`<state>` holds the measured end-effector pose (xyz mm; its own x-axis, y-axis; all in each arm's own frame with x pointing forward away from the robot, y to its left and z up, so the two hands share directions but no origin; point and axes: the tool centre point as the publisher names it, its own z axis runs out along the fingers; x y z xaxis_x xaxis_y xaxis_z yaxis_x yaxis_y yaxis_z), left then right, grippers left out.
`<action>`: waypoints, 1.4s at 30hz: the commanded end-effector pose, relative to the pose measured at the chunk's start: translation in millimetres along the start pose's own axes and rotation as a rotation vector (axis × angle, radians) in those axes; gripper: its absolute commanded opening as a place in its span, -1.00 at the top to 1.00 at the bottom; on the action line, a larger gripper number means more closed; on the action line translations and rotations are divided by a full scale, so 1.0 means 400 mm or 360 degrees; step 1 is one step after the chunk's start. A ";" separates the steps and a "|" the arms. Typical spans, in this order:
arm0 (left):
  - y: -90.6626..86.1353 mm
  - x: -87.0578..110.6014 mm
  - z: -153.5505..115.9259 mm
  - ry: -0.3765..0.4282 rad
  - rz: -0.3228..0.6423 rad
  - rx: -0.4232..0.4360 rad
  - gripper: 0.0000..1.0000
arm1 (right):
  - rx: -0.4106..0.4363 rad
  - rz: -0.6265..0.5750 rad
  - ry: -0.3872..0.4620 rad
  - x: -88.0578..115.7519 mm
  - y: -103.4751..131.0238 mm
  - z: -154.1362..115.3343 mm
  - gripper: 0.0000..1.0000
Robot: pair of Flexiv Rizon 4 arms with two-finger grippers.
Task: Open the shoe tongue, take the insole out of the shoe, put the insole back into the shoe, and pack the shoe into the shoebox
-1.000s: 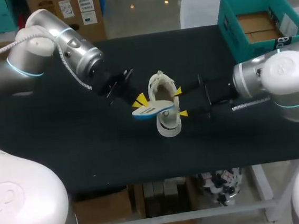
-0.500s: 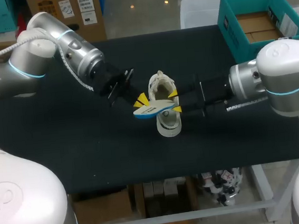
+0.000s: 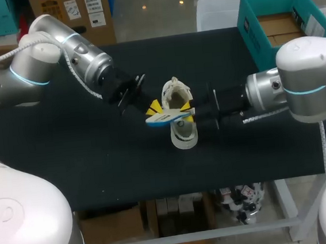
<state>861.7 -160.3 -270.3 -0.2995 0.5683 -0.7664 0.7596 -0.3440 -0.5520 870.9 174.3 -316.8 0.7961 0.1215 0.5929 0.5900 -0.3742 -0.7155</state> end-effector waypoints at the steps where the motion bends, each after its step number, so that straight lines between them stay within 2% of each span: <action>1: 0.011 0.003 -0.002 -0.0012 0.0003 0.0015 1.00 | 0.0044 -0.0003 0.0000 0.002 0.009 0.004 0.79; 2: 0.011 0.002 -0.003 -0.0013 0.0003 0.0014 1.00 | 0.0045 -0.0003 0.0000 0.002 0.010 0.005 0.76; 3: 0.011 0.002 -0.003 -0.0014 0.0004 0.0014 1.00 | 0.0044 -0.0004 -0.0001 0.002 0.011 0.006 0.82; 4: 0.012 0.001 -0.003 -0.0015 0.0005 0.0013 1.00 | 0.0043 -0.0004 -0.0002 0.002 0.012 0.007 1.00; 11: 0.011 -0.002 -0.003 0.0010 -0.0003 -0.0023 1.00 | 0.0041 -0.0023 0.0019 0.004 0.018 0.007 1.00; 13: 0.010 0.000 -0.002 0.0011 -0.0011 -0.0040 0.11 | 0.0045 -0.0036 0.0031 0.007 0.016 0.006 1.00; 16: 0.015 0.008 -0.005 -0.0006 -0.0036 -0.0100 -0.23 | 0.0042 -0.0048 0.0046 0.010 0.014 0.004 1.00; 19: 0.025 0.018 -0.002 -0.0035 -0.0056 -0.0138 -0.30 | 0.0045 -0.0063 0.0073 0.011 0.014 0.001 1.00; 24: 0.051 0.031 0.007 -0.0138 -0.0122 -0.0204 -0.19 | 0.0048 -0.0075 0.0103 0.011 0.014 0.000 1.00; 26: 0.057 0.034 0.016 -0.0170 -0.0149 -0.0255 0.02 | 0.0052 -0.0078 0.0111 0.011 0.015 0.000 1.00; 28: 0.064 0.036 0.022 -0.0192 -0.0173 -0.0317 0.11 | 0.0057 -0.0083 0.0122 0.011 0.016 0.000 1.00; 29: 0.065 0.036 0.025 -0.0213 -0.0184 -0.0305 0.16 | 0.0058 -0.0084 0.0123 0.011 0.017 0.000 1.00; 34: 0.078 0.032 0.030 -0.0245 -0.0205 -0.0393 0.19 | 0.0064 -0.0090 0.0130 0.011 0.019 0.000 1.00; 38: 0.091 0.028 0.029 -0.0261 -0.0221 -0.0403 0.28 | 0.0071 -0.0097 0.0130 0.011 0.019 -0.001 1.00; 41: 0.101 0.027 0.025 -0.0268 -0.0243 -0.0437 0.51 | 0.0078 -0.0105 0.0124 0.011 0.019 0.000 1.00; 42: 0.105 0.026 0.025 -0.0265 -0.0245 -0.0447 0.74 | 0.0080 -0.0108 0.0122 0.011 0.019 0.000 1.00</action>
<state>886.8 -175.0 -304.9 -0.4933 0.4631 -0.7363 0.8150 -0.0497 -0.5773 877.0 173.4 -318.2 0.7427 0.0729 0.6657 0.6479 -0.3296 -0.6867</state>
